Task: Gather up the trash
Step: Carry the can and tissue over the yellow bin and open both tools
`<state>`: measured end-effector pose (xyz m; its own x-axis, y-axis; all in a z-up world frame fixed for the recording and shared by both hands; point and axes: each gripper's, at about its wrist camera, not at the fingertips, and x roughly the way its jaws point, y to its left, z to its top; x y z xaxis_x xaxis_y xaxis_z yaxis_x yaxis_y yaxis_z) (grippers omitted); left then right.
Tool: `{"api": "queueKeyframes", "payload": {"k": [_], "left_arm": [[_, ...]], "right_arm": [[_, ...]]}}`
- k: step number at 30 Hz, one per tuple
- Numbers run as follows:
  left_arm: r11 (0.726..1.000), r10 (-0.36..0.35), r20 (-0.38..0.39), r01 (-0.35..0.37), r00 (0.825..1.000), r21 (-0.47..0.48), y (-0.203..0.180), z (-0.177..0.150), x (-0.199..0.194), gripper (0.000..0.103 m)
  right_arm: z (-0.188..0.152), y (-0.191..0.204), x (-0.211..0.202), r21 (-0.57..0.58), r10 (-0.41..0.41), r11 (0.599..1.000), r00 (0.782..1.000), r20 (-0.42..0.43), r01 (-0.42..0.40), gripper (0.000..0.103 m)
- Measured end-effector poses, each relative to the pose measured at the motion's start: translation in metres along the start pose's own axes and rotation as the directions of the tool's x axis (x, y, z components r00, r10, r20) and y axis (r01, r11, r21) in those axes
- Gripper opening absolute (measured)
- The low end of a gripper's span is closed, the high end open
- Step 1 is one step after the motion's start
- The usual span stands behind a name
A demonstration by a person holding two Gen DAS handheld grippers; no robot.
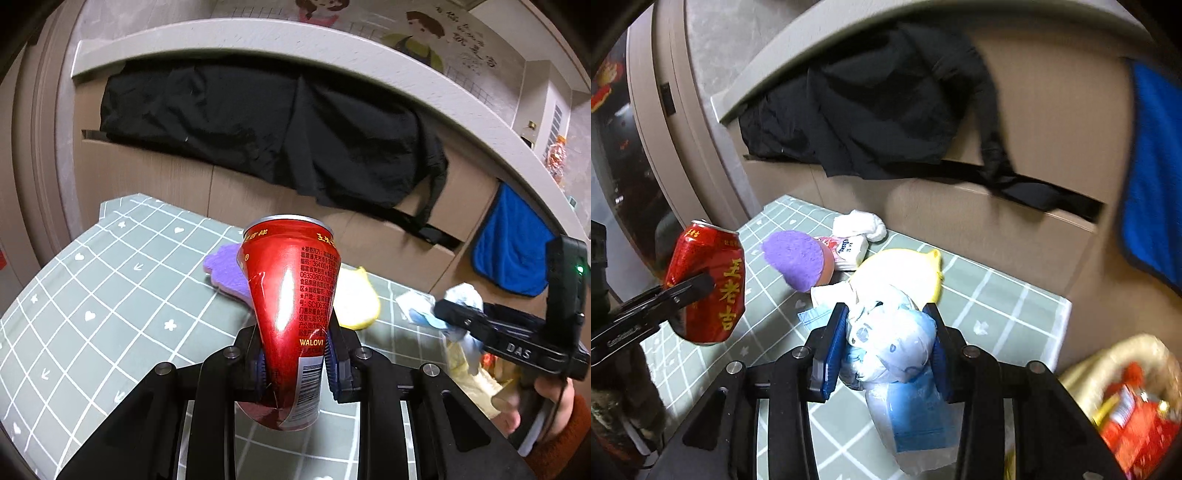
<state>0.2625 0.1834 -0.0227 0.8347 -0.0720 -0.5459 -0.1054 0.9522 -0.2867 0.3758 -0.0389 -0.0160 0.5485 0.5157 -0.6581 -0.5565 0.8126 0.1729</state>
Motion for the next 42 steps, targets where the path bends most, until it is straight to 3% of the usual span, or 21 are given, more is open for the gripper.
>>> {"api": "queueKeyframes", "payload": {"k": [6, 11, 18, 28, 35, 42], "left_arm": [[0.998, -0.016, 0.032, 0.014, 0.999, 0.054, -0.035, 0.002, -0.018, 0.026], [0.989, -0.047, 0.107, 0.032, 0.993, 0.142, -0.082, 0.017, -0.042, 0.026], [0.971, -0.088, 0.199, 0.040, 0.976, 0.234, -0.140, 0.031, -0.065, 0.026], [0.943, -0.204, 0.147, 0.154, 0.968, 0.296, -0.204, 0.020, -0.056, 0.026], [0.910, -0.290, 0.091, 0.245, 0.953, 0.335, -0.252, 0.011, -0.041, 0.026], [0.890, -0.346, 0.099, 0.293, 0.933, 0.349, -0.294, 0.011, -0.036, 0.026]], "right_arm": [[-0.008, -0.011, -0.042, 0.043, -0.011, 0.999, 0.998, 0.055, 0.009, 0.037], [-0.009, -0.020, -0.081, 0.062, -0.016, 0.998, 0.991, 0.134, 0.008, 0.037], [0.000, -0.028, -0.144, 0.040, -0.094, 0.995, 0.962, 0.256, 0.087, 0.037], [-0.012, -0.061, -0.201, 0.060, -0.218, 0.976, 0.920, 0.325, 0.210, 0.038], [-0.028, -0.095, -0.235, 0.122, -0.288, 0.957, 0.894, 0.342, 0.262, 0.038], [-0.038, -0.118, -0.259, 0.161, -0.344, 0.939, 0.869, 0.356, 0.305, 0.038]]}}
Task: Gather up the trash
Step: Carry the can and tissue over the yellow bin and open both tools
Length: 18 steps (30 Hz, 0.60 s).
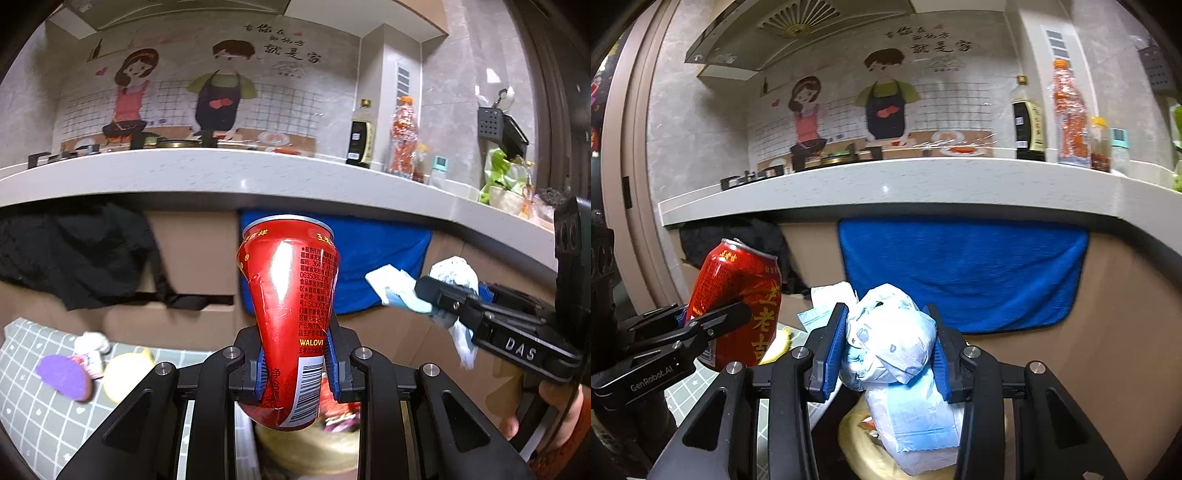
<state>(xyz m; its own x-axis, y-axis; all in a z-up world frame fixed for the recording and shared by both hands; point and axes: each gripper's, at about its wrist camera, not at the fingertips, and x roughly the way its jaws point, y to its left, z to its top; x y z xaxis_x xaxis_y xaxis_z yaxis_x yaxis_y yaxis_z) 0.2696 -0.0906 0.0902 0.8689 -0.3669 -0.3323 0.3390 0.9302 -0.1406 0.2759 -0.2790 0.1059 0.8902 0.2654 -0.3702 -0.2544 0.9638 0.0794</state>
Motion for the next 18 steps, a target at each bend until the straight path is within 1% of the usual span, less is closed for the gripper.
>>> {"api": "queueKeyframes", "payload": {"k": [5, 9, 13, 18], "left_arm": [[0.999, -0.036, -0.010, 0.036, 0.999, 0.005, -0.019, -0.001, 0.016, 0.026], [0.999, -0.042, -0.030, 0.042, 0.999, 0.012, -0.026, -0.006, 0.028, 0.026], [0.999, -0.051, -0.057, 0.051, 0.997, 0.006, -0.027, -0.012, 0.040, 0.026], [0.997, -0.077, -0.099, 0.075, 0.992, -0.019, -0.024, -0.024, 0.059, 0.026]], "right_arm": [[-0.003, -0.015, -0.007, 0.021, -0.021, 1.000, 1.000, 0.015, 0.020, 0.038], [-0.007, -0.028, -0.006, 0.041, -0.027, 0.999, 1.000, 0.011, 0.026, 0.038], [-0.014, -0.037, 0.000, 0.060, -0.024, 0.998, 1.000, 0.000, 0.024, 0.038], [-0.025, -0.049, 0.017, 0.092, -0.009, 0.996, 1.000, -0.029, 0.012, 0.038]]}}
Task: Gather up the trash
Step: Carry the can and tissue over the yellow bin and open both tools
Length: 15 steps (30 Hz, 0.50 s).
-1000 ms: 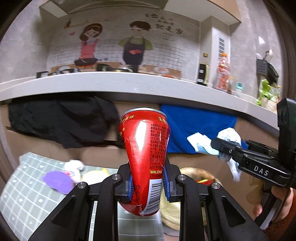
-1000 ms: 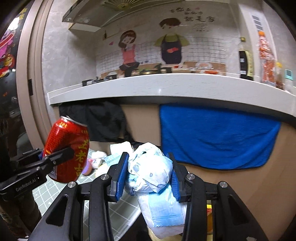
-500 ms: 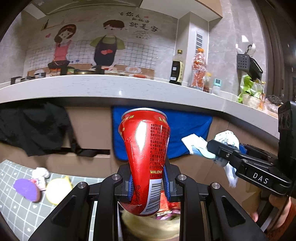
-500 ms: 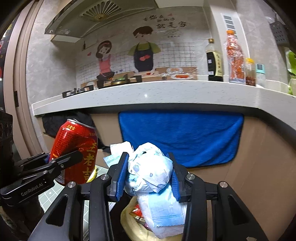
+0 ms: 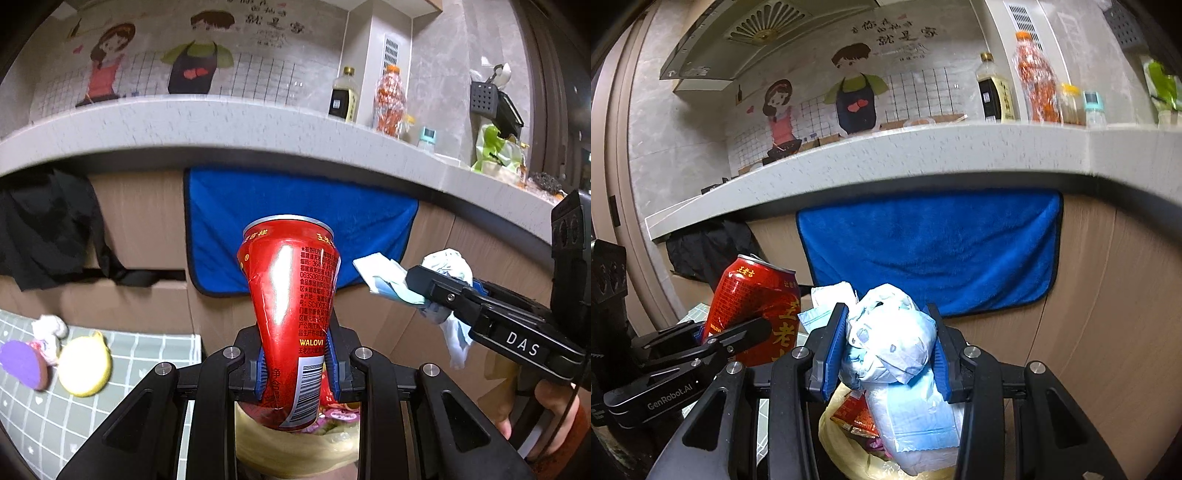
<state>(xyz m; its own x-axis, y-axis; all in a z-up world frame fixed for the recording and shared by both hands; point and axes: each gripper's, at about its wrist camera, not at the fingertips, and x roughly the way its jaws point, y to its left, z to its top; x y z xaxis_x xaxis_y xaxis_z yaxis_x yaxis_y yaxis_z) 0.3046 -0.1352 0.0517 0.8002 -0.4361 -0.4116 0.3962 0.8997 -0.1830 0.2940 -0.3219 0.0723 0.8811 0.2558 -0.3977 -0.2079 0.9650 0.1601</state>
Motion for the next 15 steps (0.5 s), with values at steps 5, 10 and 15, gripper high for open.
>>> {"api": "queueKeyframes", "payload": {"k": [5, 10, 15], "left_arm": [[0.997, -0.048, -0.069, 0.044, 0.996, -0.056, 0.011, -0.019, 0.036, 0.026], [0.987, -0.096, -0.187, 0.069, 0.978, -0.145, 0.026, -0.046, 0.084, 0.026], [0.979, -0.141, -0.277, 0.092, 0.950, -0.182, 0.031, -0.070, 0.127, 0.026]], "right_arm": [[-0.017, -0.016, 0.029, 0.057, 0.018, 0.998, 0.998, -0.052, -0.015, 0.038], [-0.046, -0.040, 0.070, 0.160, 0.045, 0.987, 0.989, -0.140, -0.022, 0.038], [-0.076, -0.060, 0.104, 0.233, 0.054, 0.972, 0.975, -0.216, -0.002, 0.038]]}}
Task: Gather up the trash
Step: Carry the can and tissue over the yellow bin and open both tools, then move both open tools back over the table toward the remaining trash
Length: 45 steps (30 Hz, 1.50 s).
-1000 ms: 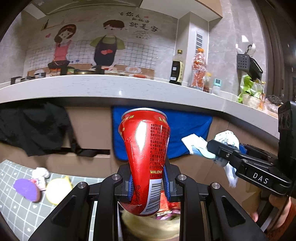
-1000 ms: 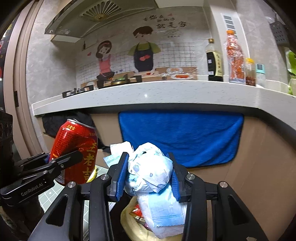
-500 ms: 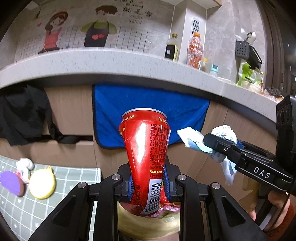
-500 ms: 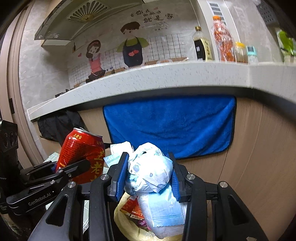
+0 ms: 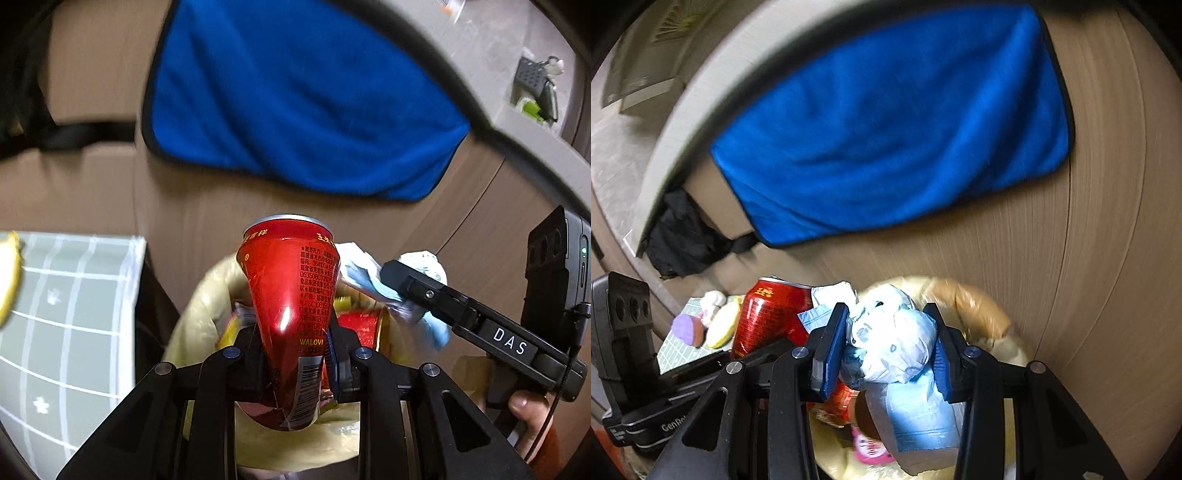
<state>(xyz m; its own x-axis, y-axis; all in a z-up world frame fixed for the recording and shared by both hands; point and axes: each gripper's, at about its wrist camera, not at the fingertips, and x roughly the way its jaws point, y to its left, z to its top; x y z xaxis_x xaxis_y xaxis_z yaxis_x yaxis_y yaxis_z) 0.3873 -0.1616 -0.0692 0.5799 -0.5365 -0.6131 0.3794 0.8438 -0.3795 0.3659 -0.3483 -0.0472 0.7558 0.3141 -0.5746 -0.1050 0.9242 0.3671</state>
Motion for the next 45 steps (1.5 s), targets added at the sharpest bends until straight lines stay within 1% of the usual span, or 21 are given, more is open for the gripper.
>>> {"api": "queueKeyframes", "payload": {"k": [3, 6, 8, 9, 10, 11, 13, 16, 19, 22, 23, 26, 27, 29, 31, 34, 36, 39, 41, 43, 45], "left_arm": [[1.000, -0.013, -0.036, 0.012, 0.999, -0.025, 0.005, -0.003, 0.018, 0.026], [1.000, -0.020, -0.050, 0.019, 0.999, -0.017, 0.007, -0.004, 0.030, 0.026], [0.998, -0.059, -0.057, 0.057, 0.997, -0.033, 0.011, -0.005, 0.036, 0.027], [0.996, -0.078, -0.060, 0.075, 0.995, -0.044, 0.013, -0.004, 0.038, 0.031], [0.993, -0.103, -0.062, 0.099, 0.993, -0.057, 0.015, -0.002, 0.038, 0.043], [0.991, -0.122, -0.056, 0.118, 0.991, -0.070, 0.017, -0.001, 0.036, 0.057], [0.988, -0.134, -0.035, 0.132, 0.990, -0.075, 0.018, 0.004, 0.026, 0.064], [0.990, -0.131, 0.005, 0.131, 0.991, -0.061, 0.017, 0.014, 0.005, 0.066], [0.994, -0.097, 0.070, 0.100, 0.993, -0.047, 0.017, 0.025, -0.024, 0.067], [0.998, -0.038, 0.133, 0.044, 0.990, -0.046, 0.021, 0.034, -0.056, 0.067], [0.999, -0.006, 0.157, 0.013, 0.988, -0.042, 0.022, 0.036, -0.069, 0.067], [0.995, 0.100, 0.216, -0.095, 0.971, -0.032, 0.027, 0.035, -0.101, 0.067], [0.990, 0.139, 0.240, -0.134, 0.961, -0.037, 0.032, 0.033, -0.115, 0.067], [0.985, 0.173, 0.263, -0.166, 0.949, -0.049, 0.039, 0.030, -0.134, 0.067], [0.980, 0.199, 0.278, -0.194, 0.940, -0.048, 0.049, 0.023, -0.153, 0.068], [0.963, 0.267, 0.302, -0.268, 0.915, -0.037, 0.061, 0.013, -0.176, 0.068], [0.952, 0.301, 0.308, -0.302, 0.903, -0.043, 0.073, 0.006, -0.190, 0.068], [0.944, 0.326, 0.310, -0.324, 0.893, -0.060, 0.092, -0.002, -0.207, 0.069], [0.937, 0.347, 0.314, -0.341, 0.883, -0.078, 0.108, -0.007, -0.220, 0.069], [0.933, 0.359, 0.315, -0.347, 0.879, -0.095, 0.123, -0.012, -0.229, 0.069], [0.931, 0.366, 0.309, -0.346, 0.878, -0.117, 0.143, -0.016, -0.239, 0.069]], "right_arm": [[-0.007, -0.015, 0.019, 0.038, 0.010, 0.999, 0.999, -0.038, -0.009, 0.038], [-0.009, -0.026, 0.031, 0.061, 0.007, 0.998, 0.998, -0.058, -0.004, 0.038], [-0.009, -0.033, 0.036, 0.075, 0.013, 0.997, 0.997, -0.071, -0.007, 0.040], [-0.008, -0.035, 0.039, 0.077, 0.014, 0.997, 0.997, -0.082, -0.007, 0.040], [-0.009, -0.036, 0.041, 0.082, 0.008, 0.997, 0.996, -0.094, -0.001, 0.041], [-0.009, -0.038, 0.043, 0.088, 0.003, 0.996, 0.994, -0.108, 0.006, 0.044], [-0.009, -0.037, 0.040, 0.088, -0.005, 0.996, 0.995, -0.097, 0.014, 0.049], [-0.006, -0.031, 0.026, 0.078, -0.002, 0.997, 0.999, -0.036, 0.005, 0.054], [0.002, -0.021, 0.004, 0.051, 0.002, 0.999, 0.999, 0.037, -0.004, 0.056], [0.009, -0.008, -0.011, 0.008, -0.035, 0.999, 0.997, 0.065, 0.035, 0.056], [0.011, 0.000, -0.017, -0.019, -0.053, 0.998, 0.996, 0.074, 0.054, 0.056], [0.013, 0.019, -0.032, -0.072, -0.070, 0.994, 0.993, 0.092, 0.077, 0.056], [0.012, 0.026, -0.035, -0.087, -0.077, 0.993, 0.993, 0.094, 0.085, 0.056], [0.011, 0.040, -0.040, -0.112, -0.075, 0.990, 0.993, 0.091, 0.085, 0.056], [0.009, 0.056, -0.041, -0.133, -0.058, 0.989, 0.994, 0.093, 0.071, 0.056], [0.005, 0.080, -0.043, -0.166, -0.038, 0.985, 0.994, 0.099, 0.054, 0.056], [0.001, 0.102, -0.041, -0.195, -0.014, 0.980, 0.995, 0.098, 0.033, 0.055], [-0.004, 0.137, -0.033, -0.229, 0.013, 0.973, 0.996, 0.083, 0.007, 0.055], [-0.008, 0.158, -0.026, -0.245, 0.037, 0.969, 0.997, 0.069, -0.019, 0.055], [-0.013, 0.175, -0.021, -0.259, 0.063, 0.965, 0.996, 0.062, -0.045, 0.055], [-0.018, 0.199, -0.013, -0.284, 0.086, 0.956, 0.995, 0.054, -0.067, 0.055]]}}
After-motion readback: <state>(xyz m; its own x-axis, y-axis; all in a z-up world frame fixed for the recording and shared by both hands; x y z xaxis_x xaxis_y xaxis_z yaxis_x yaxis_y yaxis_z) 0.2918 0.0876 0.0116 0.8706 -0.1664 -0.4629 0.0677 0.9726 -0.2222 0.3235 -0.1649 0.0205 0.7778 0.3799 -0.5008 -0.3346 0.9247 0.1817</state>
